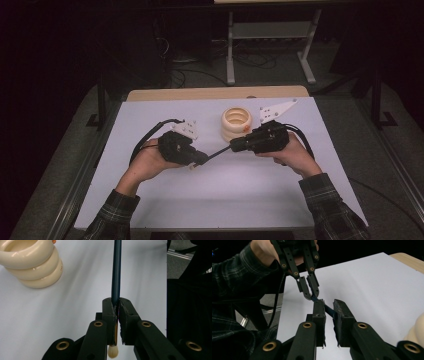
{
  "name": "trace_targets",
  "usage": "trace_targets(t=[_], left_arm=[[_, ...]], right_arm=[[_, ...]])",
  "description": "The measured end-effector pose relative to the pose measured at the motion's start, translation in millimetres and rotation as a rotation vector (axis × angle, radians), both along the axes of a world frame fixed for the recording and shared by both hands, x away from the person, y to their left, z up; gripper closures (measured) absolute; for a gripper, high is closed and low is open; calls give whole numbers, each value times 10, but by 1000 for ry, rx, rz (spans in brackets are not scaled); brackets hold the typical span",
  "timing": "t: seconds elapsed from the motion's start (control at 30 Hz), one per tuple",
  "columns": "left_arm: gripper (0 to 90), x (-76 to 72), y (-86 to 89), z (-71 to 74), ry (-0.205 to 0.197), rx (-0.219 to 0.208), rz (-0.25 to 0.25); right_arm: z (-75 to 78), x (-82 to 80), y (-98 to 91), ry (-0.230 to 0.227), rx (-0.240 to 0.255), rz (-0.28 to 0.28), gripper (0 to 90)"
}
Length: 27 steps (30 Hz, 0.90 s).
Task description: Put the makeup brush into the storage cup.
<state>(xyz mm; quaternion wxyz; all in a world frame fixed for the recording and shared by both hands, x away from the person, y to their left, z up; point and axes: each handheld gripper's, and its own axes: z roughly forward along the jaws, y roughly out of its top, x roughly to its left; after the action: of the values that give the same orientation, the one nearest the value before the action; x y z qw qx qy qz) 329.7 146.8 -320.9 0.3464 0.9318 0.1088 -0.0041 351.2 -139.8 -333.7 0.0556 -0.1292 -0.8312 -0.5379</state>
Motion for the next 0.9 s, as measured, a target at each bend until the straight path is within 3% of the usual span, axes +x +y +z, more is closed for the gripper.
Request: trace_targets(t=[0.63,0.77,0.9], left_arm=[[824,22,2,-46,-7,-28,-39],[810,27,19,-51,-15,-43,-32],[742,26,59,-40,-25,-65,-18]], right_arm=[[27,-18,-7,16,36,52,848],[30,-22,-8,7,36,53,848],[41,-27,-26,-9,29,37,848]])
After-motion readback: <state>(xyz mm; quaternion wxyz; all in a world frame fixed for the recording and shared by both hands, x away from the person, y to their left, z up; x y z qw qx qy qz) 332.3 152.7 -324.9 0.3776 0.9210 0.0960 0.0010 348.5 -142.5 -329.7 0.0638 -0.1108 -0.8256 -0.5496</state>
